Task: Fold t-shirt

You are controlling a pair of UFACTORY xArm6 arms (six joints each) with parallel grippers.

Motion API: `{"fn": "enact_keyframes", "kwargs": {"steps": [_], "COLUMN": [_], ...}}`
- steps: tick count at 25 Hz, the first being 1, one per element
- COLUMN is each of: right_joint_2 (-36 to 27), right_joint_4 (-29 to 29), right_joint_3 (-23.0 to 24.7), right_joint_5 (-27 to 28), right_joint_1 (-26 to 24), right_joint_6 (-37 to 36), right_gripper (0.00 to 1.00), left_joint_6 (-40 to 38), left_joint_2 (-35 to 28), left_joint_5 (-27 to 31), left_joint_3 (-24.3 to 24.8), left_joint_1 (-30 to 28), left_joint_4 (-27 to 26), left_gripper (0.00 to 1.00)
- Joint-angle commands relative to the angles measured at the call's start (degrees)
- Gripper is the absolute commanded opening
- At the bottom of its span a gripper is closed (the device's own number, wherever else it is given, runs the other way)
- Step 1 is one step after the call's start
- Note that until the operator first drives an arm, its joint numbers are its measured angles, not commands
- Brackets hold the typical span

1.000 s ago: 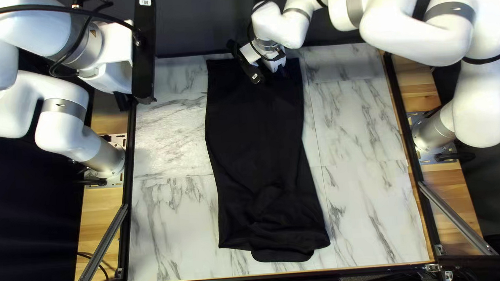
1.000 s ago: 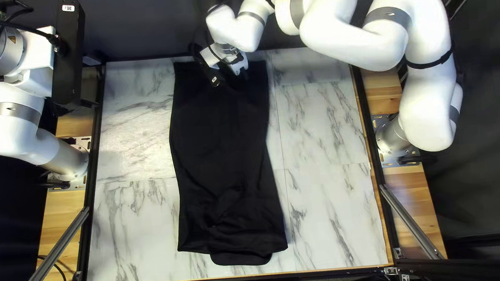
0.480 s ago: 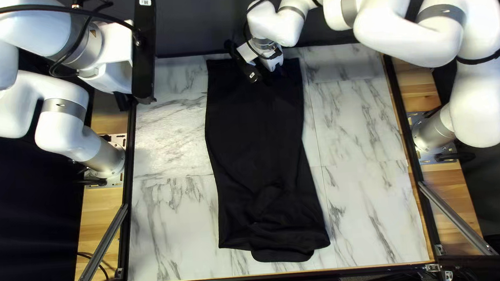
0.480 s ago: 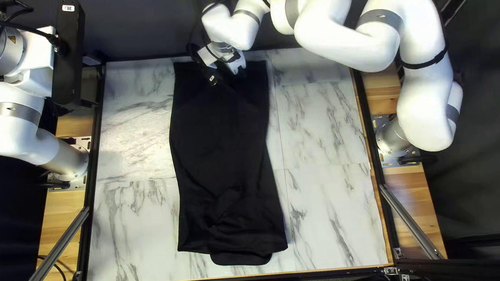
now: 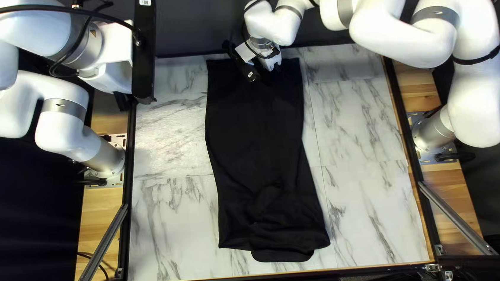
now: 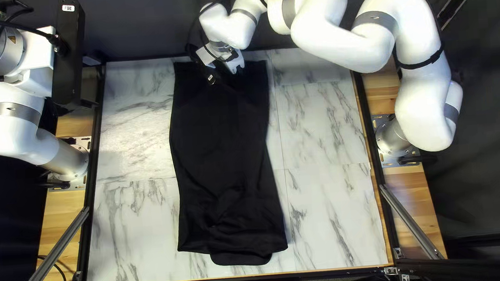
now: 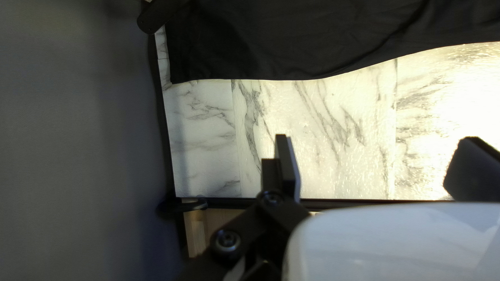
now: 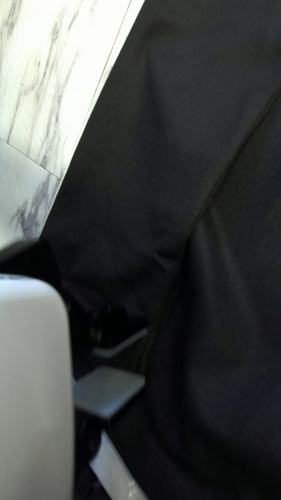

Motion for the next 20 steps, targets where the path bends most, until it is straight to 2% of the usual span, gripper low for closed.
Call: {"fn": "enact_keyframes", "kwargs": {"steps": [1,2,3,4,5,20], "right_joint_2": [-1.0,-0.9,-0.7,-0.4,-0.2,0.1], "right_joint_4": [-0.6,-0.6,-0.5,-0.4,-0.2,1.3], "right_joint_3": [0.8,0.8,0.6,0.5,0.3,0.7], "right_joint_5": [0.1,0.1,0.0,-0.2,-0.3,-1.1], "right_joint_1": [0.0,0.0,-0.1,-0.3,-0.5,-1.7], "right_joint_6": [0.6,0.7,0.5,0.3,0.0,-1.8], "right_gripper": [0.10,0.37,0.79,0.86,1.00,1.00], "left_joint_6": [0.0,0.0,0.0,0.0,0.0,0.0], "left_joint_2": [0.0,0.0,0.0,0.0,0.0,0.0], "left_joint_5": [0.0,0.0,0.0,0.0,0.0,0.0], "left_joint_3": [0.0,0.0,0.0,0.0,0.0,0.0], "left_joint_1": [0.0,0.0,0.0,0.0,0.0,0.0], "left_joint_4": [0.0,0.0,0.0,0.0,0.0,0.0], "left_gripper": [1.00,1.00,1.00,1.00,1.00,1.00]}}
